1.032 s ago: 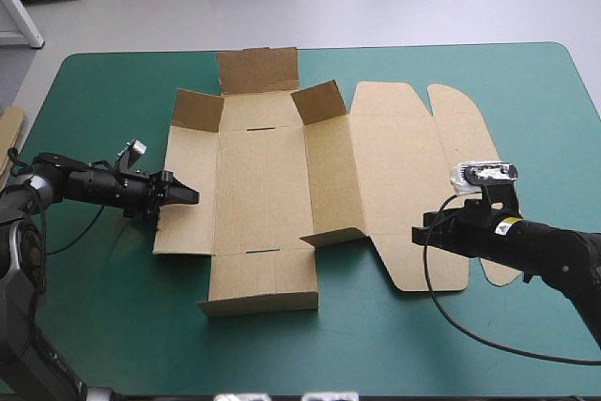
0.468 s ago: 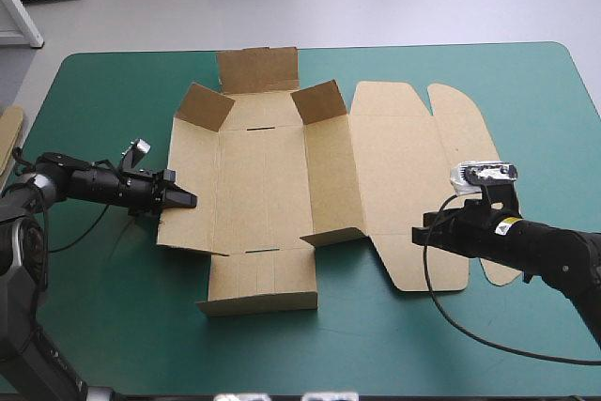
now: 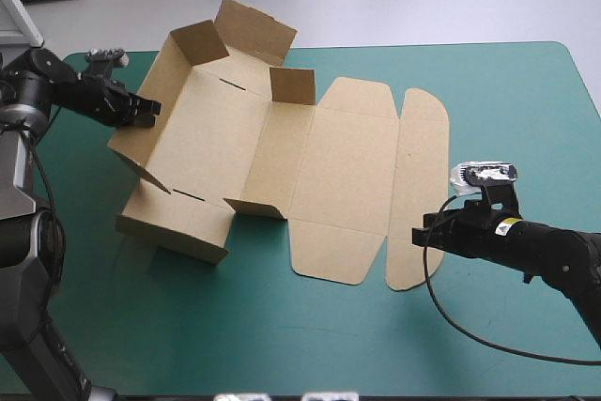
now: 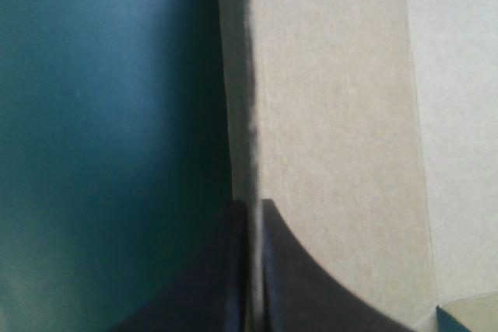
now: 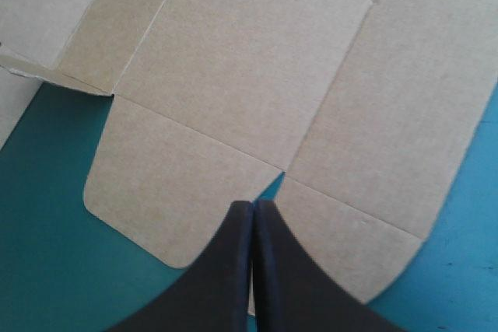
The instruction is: Fold the box
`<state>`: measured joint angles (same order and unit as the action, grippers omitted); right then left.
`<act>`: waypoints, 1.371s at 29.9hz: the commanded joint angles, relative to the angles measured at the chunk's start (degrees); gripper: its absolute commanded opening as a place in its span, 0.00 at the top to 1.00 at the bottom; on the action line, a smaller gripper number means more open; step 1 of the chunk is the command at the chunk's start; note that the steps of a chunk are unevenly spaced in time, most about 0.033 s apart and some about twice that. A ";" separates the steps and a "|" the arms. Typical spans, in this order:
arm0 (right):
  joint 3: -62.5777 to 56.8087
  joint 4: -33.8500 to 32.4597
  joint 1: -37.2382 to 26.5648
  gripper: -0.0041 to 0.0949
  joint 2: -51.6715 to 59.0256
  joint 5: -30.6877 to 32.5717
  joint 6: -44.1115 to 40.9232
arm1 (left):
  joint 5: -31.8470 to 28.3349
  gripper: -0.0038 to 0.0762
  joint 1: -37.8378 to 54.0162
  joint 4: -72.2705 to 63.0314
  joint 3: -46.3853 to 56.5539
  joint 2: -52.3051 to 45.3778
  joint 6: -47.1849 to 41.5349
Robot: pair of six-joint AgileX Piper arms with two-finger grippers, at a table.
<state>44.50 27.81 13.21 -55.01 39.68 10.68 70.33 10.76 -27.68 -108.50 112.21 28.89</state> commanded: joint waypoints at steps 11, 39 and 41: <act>1.86 1.11 -0.35 0.96 0.55 -0.45 0.86 | 3.84 0.96 -29.43 26.98 -10.71 -0.87 0.11; 1.86 1.11 -0.35 0.96 0.55 1.81 0.86 | -33.61 0.96 -33.12 54.07 22.34 -21.05 -1.16; 1.86 1.11 -0.35 0.96 0.55 1.81 0.86 | -33.16 0.96 -34.58 53.81 22.34 -19.21 -1.16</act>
<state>44.50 27.81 13.21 -55.01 43.42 10.91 40.65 -22.04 26.17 -84.86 92.77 29.06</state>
